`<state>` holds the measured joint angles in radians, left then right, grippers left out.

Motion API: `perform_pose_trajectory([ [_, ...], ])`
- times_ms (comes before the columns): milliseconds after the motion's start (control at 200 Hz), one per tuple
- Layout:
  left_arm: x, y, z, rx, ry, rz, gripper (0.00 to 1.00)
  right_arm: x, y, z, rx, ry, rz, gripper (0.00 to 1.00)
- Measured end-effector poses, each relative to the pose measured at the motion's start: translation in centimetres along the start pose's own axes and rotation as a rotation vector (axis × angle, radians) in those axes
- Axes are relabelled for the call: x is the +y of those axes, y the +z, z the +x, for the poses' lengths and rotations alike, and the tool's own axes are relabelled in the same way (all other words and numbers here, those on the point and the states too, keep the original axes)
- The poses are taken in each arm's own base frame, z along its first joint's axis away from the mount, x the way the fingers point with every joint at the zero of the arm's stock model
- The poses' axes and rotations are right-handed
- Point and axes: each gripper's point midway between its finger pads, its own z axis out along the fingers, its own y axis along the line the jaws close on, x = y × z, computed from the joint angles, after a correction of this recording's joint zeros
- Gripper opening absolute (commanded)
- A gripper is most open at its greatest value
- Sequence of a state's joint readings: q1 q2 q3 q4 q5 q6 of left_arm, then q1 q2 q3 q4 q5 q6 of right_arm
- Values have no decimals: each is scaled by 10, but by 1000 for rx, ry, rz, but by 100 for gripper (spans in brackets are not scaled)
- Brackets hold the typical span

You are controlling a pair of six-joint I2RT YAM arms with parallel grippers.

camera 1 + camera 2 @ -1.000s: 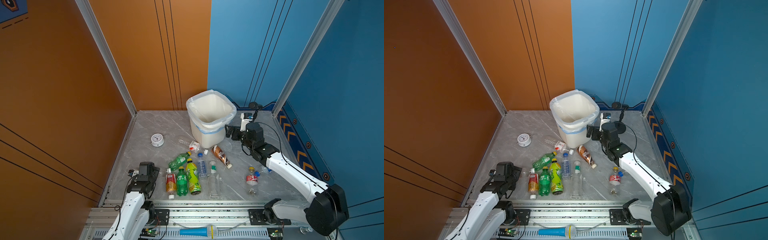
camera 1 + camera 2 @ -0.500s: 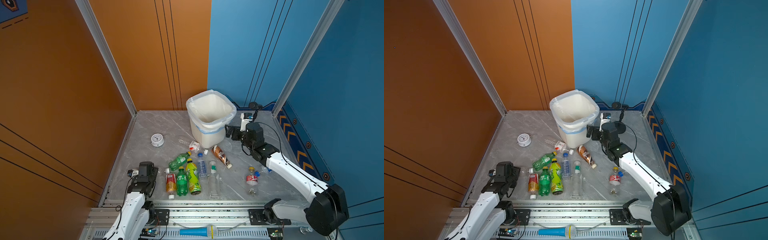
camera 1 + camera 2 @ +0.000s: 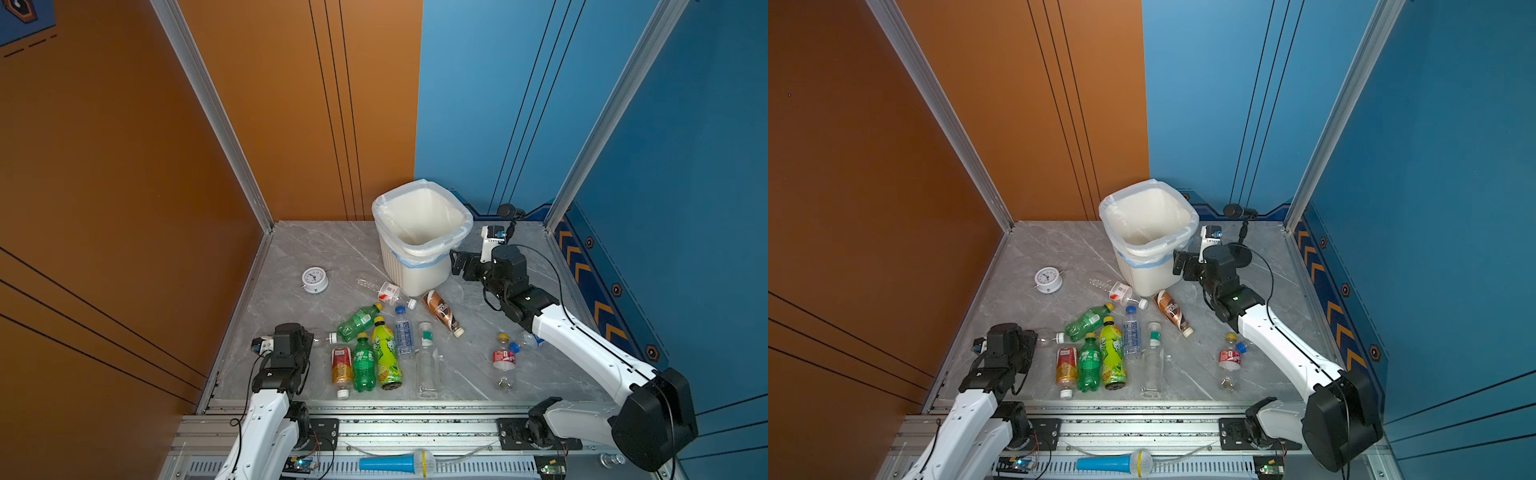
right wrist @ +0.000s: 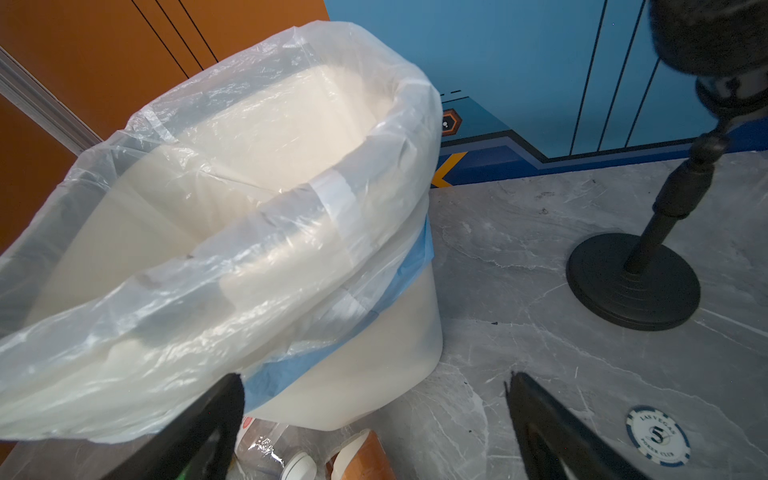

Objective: Put the plastic bottles in the bin
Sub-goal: 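Grasp the red-and-green drink can with the left gripper, then lift the drink can with the left gripper over the bin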

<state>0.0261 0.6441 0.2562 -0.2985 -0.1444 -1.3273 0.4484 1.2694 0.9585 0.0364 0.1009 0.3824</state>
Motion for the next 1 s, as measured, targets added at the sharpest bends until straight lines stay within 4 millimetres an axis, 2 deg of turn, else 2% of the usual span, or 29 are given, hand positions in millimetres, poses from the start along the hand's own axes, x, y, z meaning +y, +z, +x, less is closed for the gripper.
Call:
perform_pose_trajectory([
  [95, -15, -6, -2, 4, 26, 37, 56, 0, 0, 0, 0, 0, 0, 100],
  [225, -59, -25, -13, -6, 104, 130, 57, -1, 0, 0, -1, 1, 2, 100],
  [335, -115, -52, -29, -46, 202, 243, 57, -2, 0, -1, -1, 2, 4, 100],
  [456, -186, -89, -47, -97, 322, 377, 57, -2, 0, -1, -1, 2, 4, 100],
  [586, -251, -112, -47, -112, 455, 494, 57, -2, 0, -1, -2, 2, 4, 100],
  [686, -301, -125, -28, -92, 576, 582, 57, -2, -1, -3, -7, 3, 4, 100],
  [771, -343, -133, 1, -60, 678, 666, 57, -1, -5, -7, -19, 6, -1, 100],
  [901, -397, -142, 41, -17, 788, 777, 57, -1, -16, -14, -44, 11, -8, 100],
  [1001, -431, -144, 69, 8, 851, 844, 57, -2, -23, -16, -58, 23, -13, 100],
])
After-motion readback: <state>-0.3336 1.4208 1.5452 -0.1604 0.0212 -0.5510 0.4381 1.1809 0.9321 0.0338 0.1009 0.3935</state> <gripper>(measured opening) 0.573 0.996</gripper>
